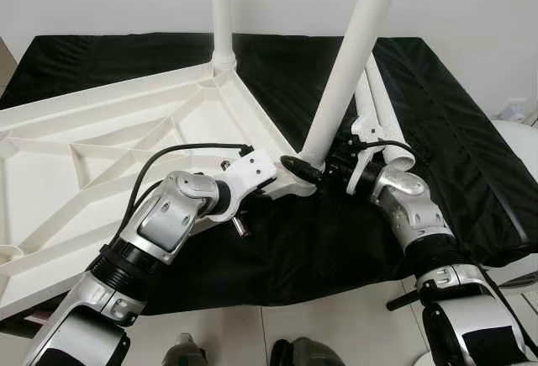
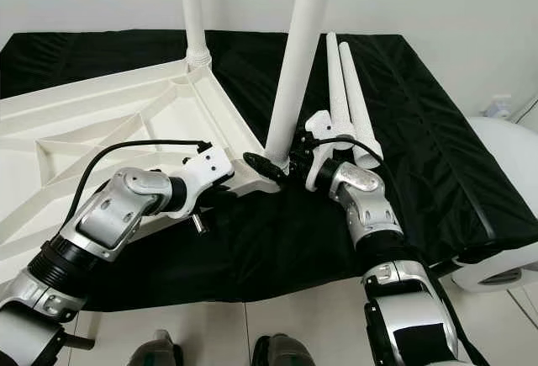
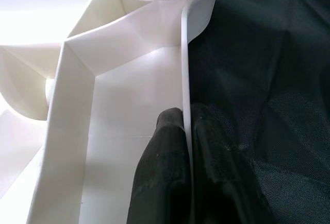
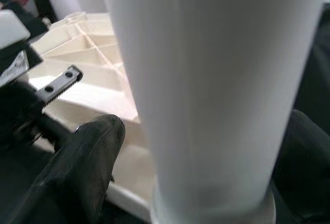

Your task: Building children table

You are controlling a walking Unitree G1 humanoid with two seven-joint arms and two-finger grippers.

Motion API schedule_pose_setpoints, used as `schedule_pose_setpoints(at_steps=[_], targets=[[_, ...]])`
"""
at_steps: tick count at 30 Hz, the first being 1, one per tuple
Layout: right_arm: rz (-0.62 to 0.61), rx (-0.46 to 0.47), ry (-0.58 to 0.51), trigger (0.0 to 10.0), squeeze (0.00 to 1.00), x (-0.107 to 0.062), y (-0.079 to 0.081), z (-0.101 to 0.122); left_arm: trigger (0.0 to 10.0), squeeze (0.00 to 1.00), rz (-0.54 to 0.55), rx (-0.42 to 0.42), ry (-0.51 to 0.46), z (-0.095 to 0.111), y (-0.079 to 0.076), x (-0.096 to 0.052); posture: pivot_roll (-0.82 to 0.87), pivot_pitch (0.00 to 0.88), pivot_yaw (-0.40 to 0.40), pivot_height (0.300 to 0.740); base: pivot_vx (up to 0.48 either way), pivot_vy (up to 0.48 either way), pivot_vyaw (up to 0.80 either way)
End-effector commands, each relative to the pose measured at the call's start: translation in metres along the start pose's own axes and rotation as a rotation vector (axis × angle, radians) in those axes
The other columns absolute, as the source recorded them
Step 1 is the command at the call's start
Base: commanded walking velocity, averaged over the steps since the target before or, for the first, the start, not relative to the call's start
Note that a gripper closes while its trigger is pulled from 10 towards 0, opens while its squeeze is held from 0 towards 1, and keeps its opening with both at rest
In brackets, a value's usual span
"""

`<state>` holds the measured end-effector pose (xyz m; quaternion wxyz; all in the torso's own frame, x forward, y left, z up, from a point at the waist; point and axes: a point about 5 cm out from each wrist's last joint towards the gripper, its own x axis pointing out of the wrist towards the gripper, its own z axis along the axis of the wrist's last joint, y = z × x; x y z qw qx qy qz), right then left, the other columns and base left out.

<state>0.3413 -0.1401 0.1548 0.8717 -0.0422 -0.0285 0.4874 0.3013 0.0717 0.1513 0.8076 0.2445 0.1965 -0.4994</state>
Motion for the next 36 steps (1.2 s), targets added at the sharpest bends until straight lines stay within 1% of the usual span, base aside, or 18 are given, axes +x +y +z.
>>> schedule_pose_setpoints(at_steps=[1,10,25,26,28,29,30,31,32,34,36], targets=[[0.008,-0.011,0.007,10.0,0.00,-0.003,-0.004,0.003,10.0,0.00,0.028,0.063,-0.059,0.015,0.001,-0.005,0.02,0.030,-0.045,0.740,0.000,0.000,0.00],[-0.004,-0.030,0.000,10.0,0.00,-0.006,-0.014,0.009,10.0,0.00,0.023,0.060,-0.052,0.012,0.000,-0.004,0.02,0.036,-0.041,0.740,0.000,0.000,0.00],[0.007,-0.045,-0.011,10.0,0.00,-0.005,-0.016,0.013,10.0,0.00,0.035,0.060,-0.017,0.006,0.001,-0.001,0.02,0.049,-0.035,0.740,0.000,0.000,0.00],[0.009,-0.046,-0.009,9.1,0.00,-0.005,-0.017,0.013,10.0,0.00,0.036,0.060,-0.016,0.006,0.001,-0.001,0.02,0.050,-0.035,0.740,0.000,0.000,0.00],[0.010,-0.048,-0.006,9.1,0.00,-0.005,-0.016,0.012,10.0,0.00,0.037,0.060,-0.016,0.006,0.002,-0.001,0.02,0.050,-0.036,0.740,0.000,0.000,0.00],[0.010,-0.048,-0.003,7.7,0.00,-0.005,-0.017,0.012,10.0,0.00,0.037,0.059,-0.016,0.006,0.002,-0.001,0.02,0.050,-0.036,0.740,0.000,0.000,0.00],[0.010,-0.049,-0.002,7.7,0.00,-0.006,-0.017,0.012,10.0,0.00,0.038,0.060,-0.017,0.006,0.002,-0.001,0.02,0.050,-0.036,0.740,0.000,0.000,0.00],[0.009,-0.049,-0.001,4.7,0.00,-0.006,-0.017,0.011,10.0,0.00,0.038,0.060,-0.017,0.006,0.002,-0.001,0.02,0.050,-0.036,0.740,0.000,0.000,0.00],[0.009,-0.049,-0.001,4.7,0.00,-0.006,-0.017,0.011,10.0,0.00,0.038,0.060,-0.017,0.006,0.002,-0.001,0.02,0.050,-0.036,0.740,0.000,0.000,0.00],[0.010,-0.056,0.005,3.5,0.00,-0.006,-0.018,0.011,10.0,0.00,0.039,0.060,-0.019,0.007,0.002,-0.001,0.02,0.050,-0.036,0.740,0.000,0.000,0.00],[0.011,-0.057,0.006,3.5,0.00,-0.007,-0.018,0.011,10.0,0.00,0.039,0.060,-0.019,0.007,0.002,-0.001,0.02,0.050,-0.036,0.740,0.000,0.000,0.00]])
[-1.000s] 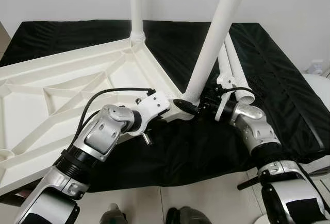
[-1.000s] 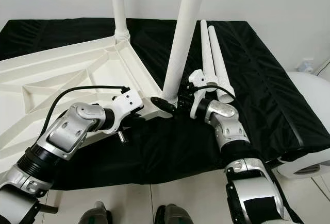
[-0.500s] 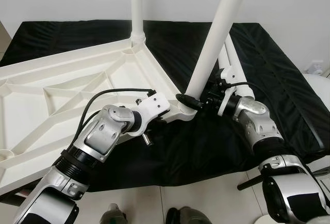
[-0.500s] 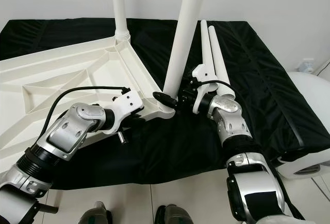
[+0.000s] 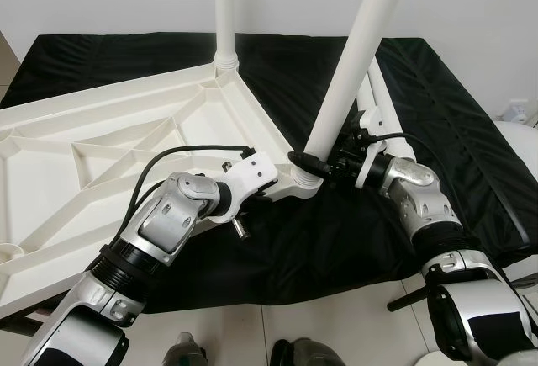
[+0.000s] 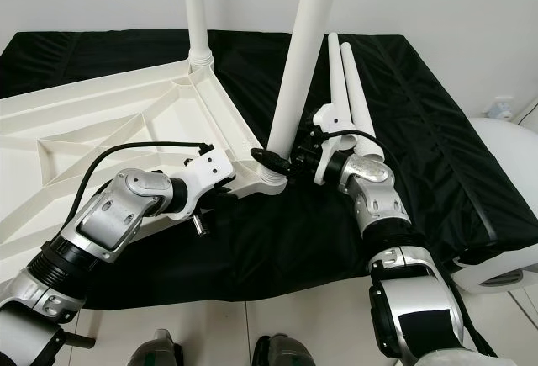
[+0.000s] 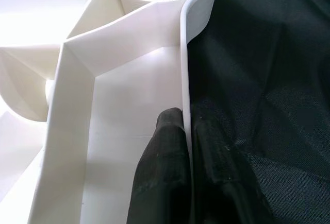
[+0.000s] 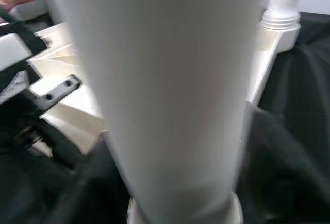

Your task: Building children table

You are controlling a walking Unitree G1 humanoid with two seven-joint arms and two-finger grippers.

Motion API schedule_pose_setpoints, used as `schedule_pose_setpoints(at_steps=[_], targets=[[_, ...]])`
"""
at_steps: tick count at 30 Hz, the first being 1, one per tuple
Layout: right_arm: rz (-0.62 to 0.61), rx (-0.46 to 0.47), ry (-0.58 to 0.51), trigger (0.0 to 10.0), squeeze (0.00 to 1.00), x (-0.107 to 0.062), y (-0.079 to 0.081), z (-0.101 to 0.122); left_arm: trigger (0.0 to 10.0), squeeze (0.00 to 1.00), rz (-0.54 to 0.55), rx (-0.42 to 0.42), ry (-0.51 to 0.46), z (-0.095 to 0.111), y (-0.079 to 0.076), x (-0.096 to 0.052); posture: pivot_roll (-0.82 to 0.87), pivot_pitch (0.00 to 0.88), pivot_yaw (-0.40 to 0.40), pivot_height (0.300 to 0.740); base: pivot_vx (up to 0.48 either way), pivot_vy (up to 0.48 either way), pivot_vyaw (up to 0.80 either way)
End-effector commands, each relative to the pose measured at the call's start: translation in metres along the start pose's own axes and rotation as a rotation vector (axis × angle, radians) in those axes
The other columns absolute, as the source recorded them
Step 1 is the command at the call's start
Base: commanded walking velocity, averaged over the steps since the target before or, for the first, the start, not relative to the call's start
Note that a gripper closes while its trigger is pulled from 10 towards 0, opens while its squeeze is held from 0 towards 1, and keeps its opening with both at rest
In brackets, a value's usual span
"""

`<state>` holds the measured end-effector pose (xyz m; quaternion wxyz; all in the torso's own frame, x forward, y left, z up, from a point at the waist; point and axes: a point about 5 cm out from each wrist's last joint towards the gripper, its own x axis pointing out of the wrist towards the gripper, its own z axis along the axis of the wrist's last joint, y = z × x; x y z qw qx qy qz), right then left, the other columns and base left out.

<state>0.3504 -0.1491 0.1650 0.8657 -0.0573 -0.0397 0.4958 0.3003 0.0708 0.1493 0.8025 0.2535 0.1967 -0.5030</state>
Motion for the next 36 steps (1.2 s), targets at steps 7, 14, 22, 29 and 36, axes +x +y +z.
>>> schedule_pose_setpoints(at_steps=[7,14,22,29,36], targets=[[-0.004,-0.018,0.023,0.0,0.00,-0.005,-0.004,0.000,10.0,0.00,0.052,0.042,-0.034,0.010,0.005,-0.004,0.02,0.054,-0.042,0.740,0.000,0.000,0.00],[0.011,-0.018,0.033,10.0,0.00,-0.003,-0.001,-0.002,10.0,0.00,0.056,0.039,-0.038,0.010,0.005,-0.005,0.02,0.055,-0.046,0.740,0.000,0.000,0.00],[-0.030,-0.002,0.010,10.0,0.00,0.001,0.005,-0.006,10.0,0.00,0.060,0.038,-0.043,0.012,0.005,-0.005,0.02,0.057,-0.048,0.740,0.000,0.000,0.00],[-0.066,0.026,-0.022,10.0,0.00,0.005,0.017,-0.011,10.0,0.00,0.059,0.036,-0.047,0.012,0.005,-0.006,0.02,0.061,-0.044,0.740,0.000,0.000,0.00],[-0.117,0.042,-0.047,10.0,0.00,0.006,0.022,-0.012,10.0,0.00,0.058,0.037,-0.047,0.013,0.005,-0.006,0.02,0.061,-0.043,0.740,0.000,0.000,0.00]])
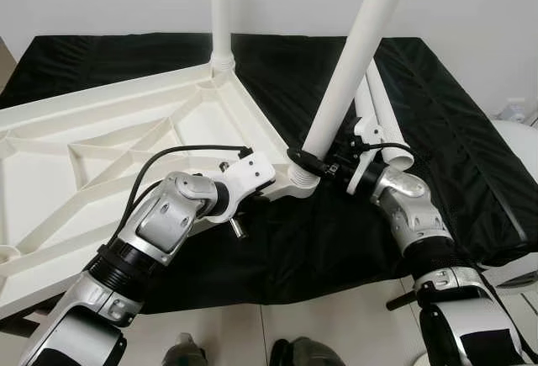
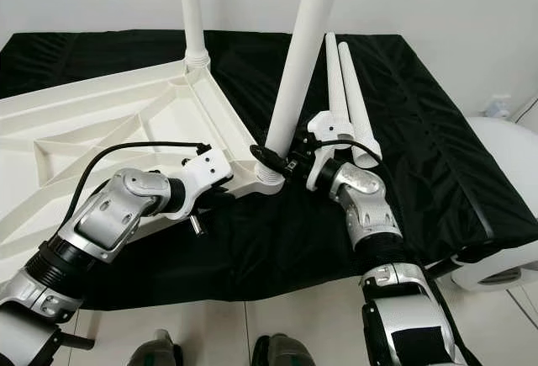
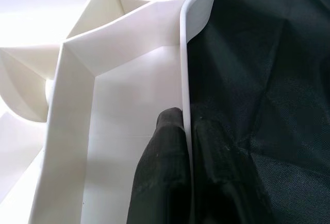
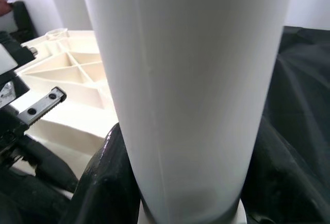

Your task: Building children table

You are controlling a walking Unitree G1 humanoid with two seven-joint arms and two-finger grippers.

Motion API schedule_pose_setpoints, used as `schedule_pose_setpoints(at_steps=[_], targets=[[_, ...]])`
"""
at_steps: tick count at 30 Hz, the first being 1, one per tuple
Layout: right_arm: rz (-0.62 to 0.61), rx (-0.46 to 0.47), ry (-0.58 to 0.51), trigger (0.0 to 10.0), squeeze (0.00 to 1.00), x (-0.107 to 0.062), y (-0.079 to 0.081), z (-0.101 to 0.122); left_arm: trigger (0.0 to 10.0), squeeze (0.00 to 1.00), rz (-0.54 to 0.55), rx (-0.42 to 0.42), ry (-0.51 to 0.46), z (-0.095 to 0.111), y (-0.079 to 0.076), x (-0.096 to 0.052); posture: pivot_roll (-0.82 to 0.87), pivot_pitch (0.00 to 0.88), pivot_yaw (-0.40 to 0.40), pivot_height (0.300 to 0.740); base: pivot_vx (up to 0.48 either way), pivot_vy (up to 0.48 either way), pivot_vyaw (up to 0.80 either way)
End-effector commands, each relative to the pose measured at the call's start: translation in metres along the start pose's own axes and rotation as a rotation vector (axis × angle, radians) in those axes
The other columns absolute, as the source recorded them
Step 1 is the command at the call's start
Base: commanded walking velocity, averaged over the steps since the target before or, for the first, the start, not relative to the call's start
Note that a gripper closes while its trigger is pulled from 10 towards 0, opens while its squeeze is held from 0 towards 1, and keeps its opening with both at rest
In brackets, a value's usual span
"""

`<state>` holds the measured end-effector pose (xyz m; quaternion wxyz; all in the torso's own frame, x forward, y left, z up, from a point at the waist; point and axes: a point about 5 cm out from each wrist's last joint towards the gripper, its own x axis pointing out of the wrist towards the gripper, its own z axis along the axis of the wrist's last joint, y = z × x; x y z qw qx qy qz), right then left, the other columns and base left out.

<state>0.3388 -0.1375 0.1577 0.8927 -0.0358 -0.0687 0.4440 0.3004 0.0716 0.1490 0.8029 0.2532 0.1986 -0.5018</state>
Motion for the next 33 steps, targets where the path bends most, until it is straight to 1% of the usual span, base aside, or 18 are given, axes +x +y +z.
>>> schedule_pose_setpoints(at_steps=[1,8,13,16,19,23,26,28,33], targets=[[-0.008,0.037,0.014,10.0,0.00,0.001,0.007,-0.007,10.0,0.00,0.057,0.040,-0.051,0.013,0.004,-0.005,0.02,0.061,-0.043,0.740,0.000,0.000,0.00],[-0.069,0.044,-0.003,10.0,0.00,0.005,0.016,-0.007,10.0,0.00,0.056,0.041,-0.054,0.014,0.004,-0.005,0.02,0.056,-0.047,0.740,0.000,0.000,0.00],[-0.086,0.036,-0.005,10.0,0.00,0.007,0.021,-0.008,10.0,0.00,0.057,0.041,-0.055,0.015,0.004,-0.005,0.02,0.056,-0.048,0.740,0.000,0.000,0.00],[-0.132,0.035,0.007,10.0,0.00,0.011,0.027,-0.009,10.0,0.00,0.059,0.041,-0.055,0.015,0.003,-0.005,0.02,0.053,-0.054,0.740,0.000,0.000,0.00],[-0.142,0.036,0.009,10.0,0.00,0.011,0.028,-0.009,10.0,0.00,0.060,0.041,-0.055,0.015,0.003,-0.005,0.02,0.053,-0.054,0.740,0.000,0.000,0.00],[-0.214,0.034,0.016,10.0,0.00,0.013,0.035,-0.012,10.0,0.00,0.063,0.041,-0.057,0.015,0.003,-0.005,0.03,0.048,-0.062,0.740,0.000,0.000,0.00],[-0.232,0.036,0.016,10.0,0.00,0.014,0.038,-0.013,10.0,0.00,0.064,0.042,-0.058,0.015,0.003,-0.006,0.03,0.048,-0.062,0.740,0.000,0.000,0.00],[-0.266,0.042,0.023,10.0,0.00,0.013,0.039,-0.014,10.0,0.00,0.064,0.042,-0.058,0.015,0.003,-0.005,0.03,0.042,-0.062,0.740,0.000,0.000,0.00],[-0.291,0.042,0.021,10.0,0.00,0.014,0.043,-0.014,10.0,0.00,0.062,0.046,-0.059,0.015,0.002,-0.005,0.03,0.040,-0.062,0.740,0.000,0.000,0.00]])
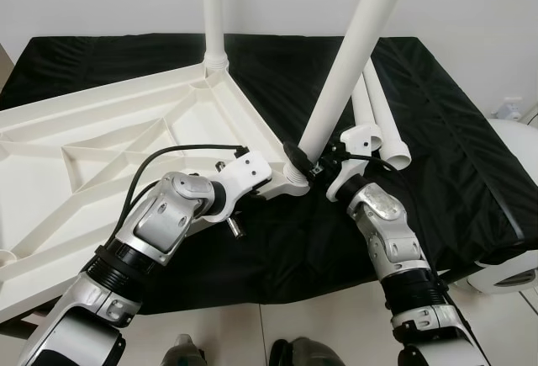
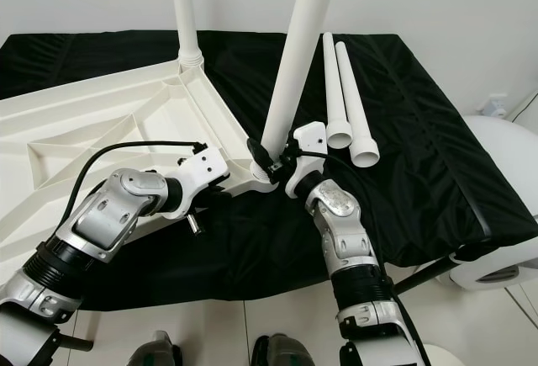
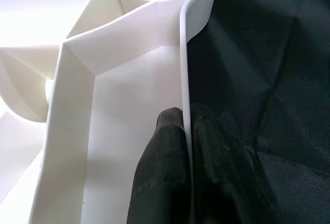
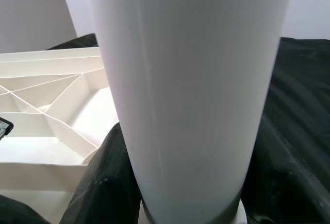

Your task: Building children table

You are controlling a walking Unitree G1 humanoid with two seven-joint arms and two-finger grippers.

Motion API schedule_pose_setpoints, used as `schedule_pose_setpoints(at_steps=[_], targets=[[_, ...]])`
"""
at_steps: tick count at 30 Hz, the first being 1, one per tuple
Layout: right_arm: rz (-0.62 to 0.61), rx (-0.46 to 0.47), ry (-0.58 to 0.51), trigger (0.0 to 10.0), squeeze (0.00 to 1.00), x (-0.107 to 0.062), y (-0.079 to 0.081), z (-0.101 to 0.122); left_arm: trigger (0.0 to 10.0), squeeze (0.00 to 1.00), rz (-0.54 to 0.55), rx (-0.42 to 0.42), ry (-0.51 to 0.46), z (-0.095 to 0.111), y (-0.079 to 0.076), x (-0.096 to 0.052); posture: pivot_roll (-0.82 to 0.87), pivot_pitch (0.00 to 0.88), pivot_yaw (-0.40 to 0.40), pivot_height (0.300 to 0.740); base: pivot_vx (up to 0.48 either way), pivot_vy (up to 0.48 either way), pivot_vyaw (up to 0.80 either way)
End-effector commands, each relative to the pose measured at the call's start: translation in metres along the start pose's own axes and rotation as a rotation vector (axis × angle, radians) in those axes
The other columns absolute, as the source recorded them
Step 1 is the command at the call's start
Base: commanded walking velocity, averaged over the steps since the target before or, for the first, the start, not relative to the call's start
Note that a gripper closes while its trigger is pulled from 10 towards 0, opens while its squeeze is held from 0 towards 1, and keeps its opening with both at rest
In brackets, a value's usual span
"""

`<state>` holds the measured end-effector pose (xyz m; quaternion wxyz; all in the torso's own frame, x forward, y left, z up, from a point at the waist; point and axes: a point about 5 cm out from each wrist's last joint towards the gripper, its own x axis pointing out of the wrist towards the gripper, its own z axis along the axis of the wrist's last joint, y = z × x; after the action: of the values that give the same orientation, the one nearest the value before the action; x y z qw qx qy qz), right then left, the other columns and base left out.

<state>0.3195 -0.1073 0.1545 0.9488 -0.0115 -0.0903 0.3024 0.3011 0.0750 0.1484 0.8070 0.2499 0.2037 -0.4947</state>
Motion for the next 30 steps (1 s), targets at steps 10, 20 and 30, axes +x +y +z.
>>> schedule_pose_setpoints(at_steps=[10,20,30], targets=[[-0.075,0.033,0.067,10.0,0.00,0.000,0.017,-0.014,10.0,0.00,0.045,0.066,-0.068,0.019,-0.001,-0.003,0.03,0.041,-0.061,0.740,0.000,0.000,0.00],[-0.152,0.044,0.074,10.0,0.00,0.008,0.023,-0.014,10.0,0.00,0.044,0.071,-0.069,0.019,-0.001,-0.003,0.03,0.049,-0.059,0.740,0.000,0.000,0.00],[-0.252,0.059,0.101,10.0,0.00,0.014,0.027,-0.018,10.0,0.00,0.045,0.072,-0.070,0.020,-0.001,-0.005,0.03,0.060,-0.058,0.740,0.000,0.000,0.00]])
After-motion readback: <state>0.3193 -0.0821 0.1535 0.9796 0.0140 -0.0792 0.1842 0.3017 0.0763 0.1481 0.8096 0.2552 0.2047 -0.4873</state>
